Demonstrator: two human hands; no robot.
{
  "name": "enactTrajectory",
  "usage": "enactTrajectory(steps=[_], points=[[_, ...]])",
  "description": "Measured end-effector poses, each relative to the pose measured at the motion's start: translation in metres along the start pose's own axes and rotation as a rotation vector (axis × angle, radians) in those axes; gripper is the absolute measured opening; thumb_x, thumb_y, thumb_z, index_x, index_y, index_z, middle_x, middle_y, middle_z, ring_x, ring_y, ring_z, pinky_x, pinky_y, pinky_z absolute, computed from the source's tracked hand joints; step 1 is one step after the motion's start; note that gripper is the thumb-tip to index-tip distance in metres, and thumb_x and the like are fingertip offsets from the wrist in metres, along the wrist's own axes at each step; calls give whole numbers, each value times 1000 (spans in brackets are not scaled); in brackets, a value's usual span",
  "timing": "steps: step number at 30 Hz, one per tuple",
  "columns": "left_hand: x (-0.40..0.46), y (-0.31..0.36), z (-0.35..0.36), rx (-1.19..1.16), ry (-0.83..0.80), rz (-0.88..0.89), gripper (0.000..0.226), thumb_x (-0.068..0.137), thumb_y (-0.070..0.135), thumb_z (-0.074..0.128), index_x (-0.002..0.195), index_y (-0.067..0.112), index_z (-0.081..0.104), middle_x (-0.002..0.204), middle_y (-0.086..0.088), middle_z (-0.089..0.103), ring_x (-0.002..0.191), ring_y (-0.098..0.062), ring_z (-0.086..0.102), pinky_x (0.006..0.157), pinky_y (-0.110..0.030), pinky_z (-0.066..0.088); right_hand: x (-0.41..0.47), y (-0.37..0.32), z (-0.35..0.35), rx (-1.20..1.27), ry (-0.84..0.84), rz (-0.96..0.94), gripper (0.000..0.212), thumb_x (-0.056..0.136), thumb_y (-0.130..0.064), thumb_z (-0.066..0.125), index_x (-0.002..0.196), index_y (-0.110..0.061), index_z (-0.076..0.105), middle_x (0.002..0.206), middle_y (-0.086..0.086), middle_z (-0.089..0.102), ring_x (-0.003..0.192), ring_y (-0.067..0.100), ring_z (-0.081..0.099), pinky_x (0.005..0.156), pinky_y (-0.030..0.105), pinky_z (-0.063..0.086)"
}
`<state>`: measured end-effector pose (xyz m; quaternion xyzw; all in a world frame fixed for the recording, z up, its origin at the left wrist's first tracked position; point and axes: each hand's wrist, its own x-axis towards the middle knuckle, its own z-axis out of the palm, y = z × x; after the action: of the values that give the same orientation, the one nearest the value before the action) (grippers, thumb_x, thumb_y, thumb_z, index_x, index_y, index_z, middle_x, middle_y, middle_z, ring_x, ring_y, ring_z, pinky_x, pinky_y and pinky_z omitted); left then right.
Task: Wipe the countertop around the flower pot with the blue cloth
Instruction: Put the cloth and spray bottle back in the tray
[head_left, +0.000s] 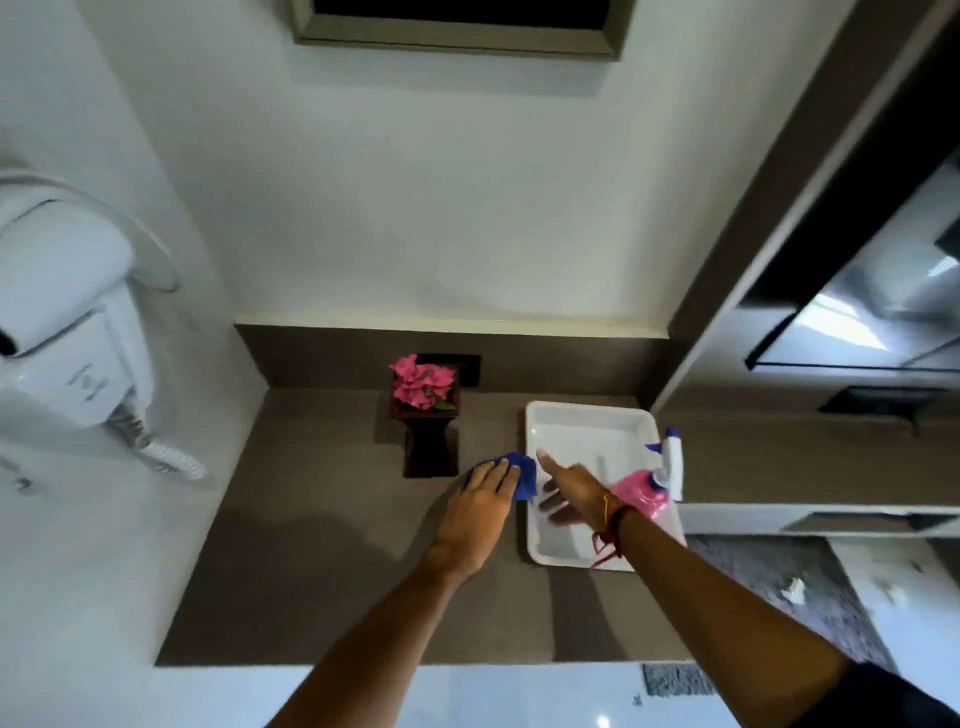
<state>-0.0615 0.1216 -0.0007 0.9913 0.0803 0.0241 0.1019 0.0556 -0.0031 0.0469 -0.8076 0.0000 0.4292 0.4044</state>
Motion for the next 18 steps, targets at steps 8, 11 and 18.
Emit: enactTrajectory(steps=[8,11,18], points=[[44,90,48,99,-208,147,73,92,15,63,151,13,21,159,-16,23,146,-40,15,115,-58,27,14,45,-48,144,153,-68,21,99,-8,43,113,-10,58,107,14,69,91,20,66,68,27,56],[54,99,61,130,-252,93,68,94,17,60,151,13,23,159,-15,22,147,-39,12,117,-59,19,31,51,-40,-23,161,-117,21,98,-11,41,114,-13,54,109,13,68,103,28,65,90,38,56],[54,99,79,89,-351,121,72,100,17,52,154,10,4,163,-14,5,149,-31,2,123,-47,5,43,64,-27,-247,190,-145,40,103,-18,33,139,-3,43,140,18,53,132,30,50,114,40,40]])
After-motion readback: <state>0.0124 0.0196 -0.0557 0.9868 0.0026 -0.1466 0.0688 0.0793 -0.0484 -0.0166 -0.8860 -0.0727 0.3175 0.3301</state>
